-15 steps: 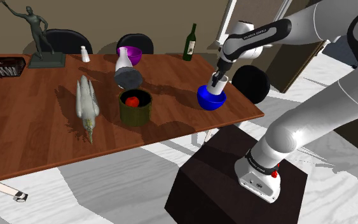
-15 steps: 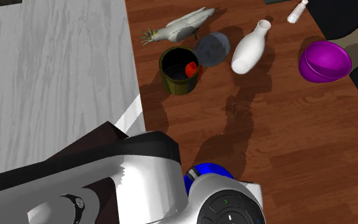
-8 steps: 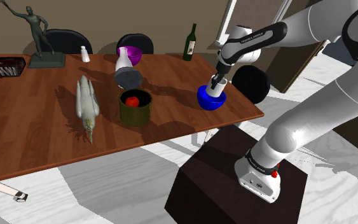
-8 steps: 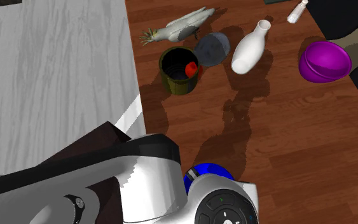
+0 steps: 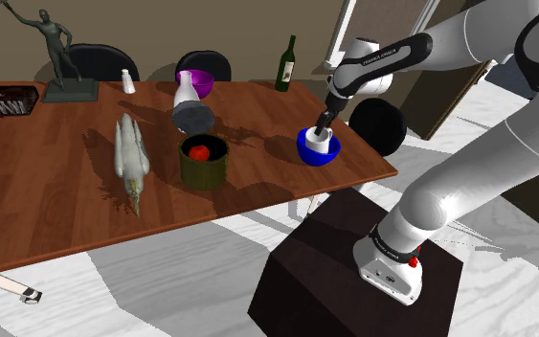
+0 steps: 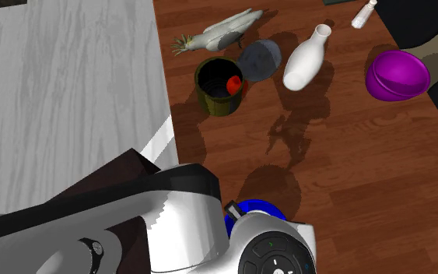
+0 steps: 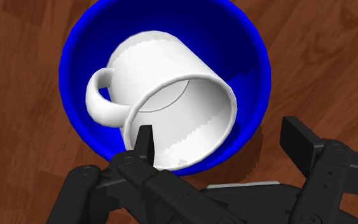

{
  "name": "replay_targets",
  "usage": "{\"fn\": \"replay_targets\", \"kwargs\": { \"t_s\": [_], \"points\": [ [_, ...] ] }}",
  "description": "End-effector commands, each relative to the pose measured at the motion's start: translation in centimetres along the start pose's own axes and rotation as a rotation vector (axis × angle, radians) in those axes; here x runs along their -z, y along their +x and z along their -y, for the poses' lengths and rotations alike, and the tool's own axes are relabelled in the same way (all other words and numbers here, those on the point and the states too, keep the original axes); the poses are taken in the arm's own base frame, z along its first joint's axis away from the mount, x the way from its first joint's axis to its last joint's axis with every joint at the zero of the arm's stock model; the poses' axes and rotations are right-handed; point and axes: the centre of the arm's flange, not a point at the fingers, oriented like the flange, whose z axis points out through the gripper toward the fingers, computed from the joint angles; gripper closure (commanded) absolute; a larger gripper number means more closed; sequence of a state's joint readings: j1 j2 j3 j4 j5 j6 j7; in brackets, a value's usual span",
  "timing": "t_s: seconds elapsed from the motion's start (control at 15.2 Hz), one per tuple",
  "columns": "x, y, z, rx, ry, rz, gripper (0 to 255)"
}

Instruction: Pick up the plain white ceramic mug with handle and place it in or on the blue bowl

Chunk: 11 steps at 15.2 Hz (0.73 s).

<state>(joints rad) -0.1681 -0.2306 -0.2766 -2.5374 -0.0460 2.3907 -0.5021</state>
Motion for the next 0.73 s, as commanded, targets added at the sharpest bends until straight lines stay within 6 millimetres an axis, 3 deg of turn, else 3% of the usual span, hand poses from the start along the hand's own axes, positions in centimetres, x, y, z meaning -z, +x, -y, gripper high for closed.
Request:
{"fn": "replay_targets", "kwargs": {
  "t_s": [0.0,0.26,0.66],
  "points": [
    [0.0,0.0,0.0,0.0,0.0,0.0,0],
    [5.0,0.0,0.0,0.0,0.0,0.0,0],
    [5.0,0.0,0.0,0.0,0.0,0.0,0]
  ]
}}
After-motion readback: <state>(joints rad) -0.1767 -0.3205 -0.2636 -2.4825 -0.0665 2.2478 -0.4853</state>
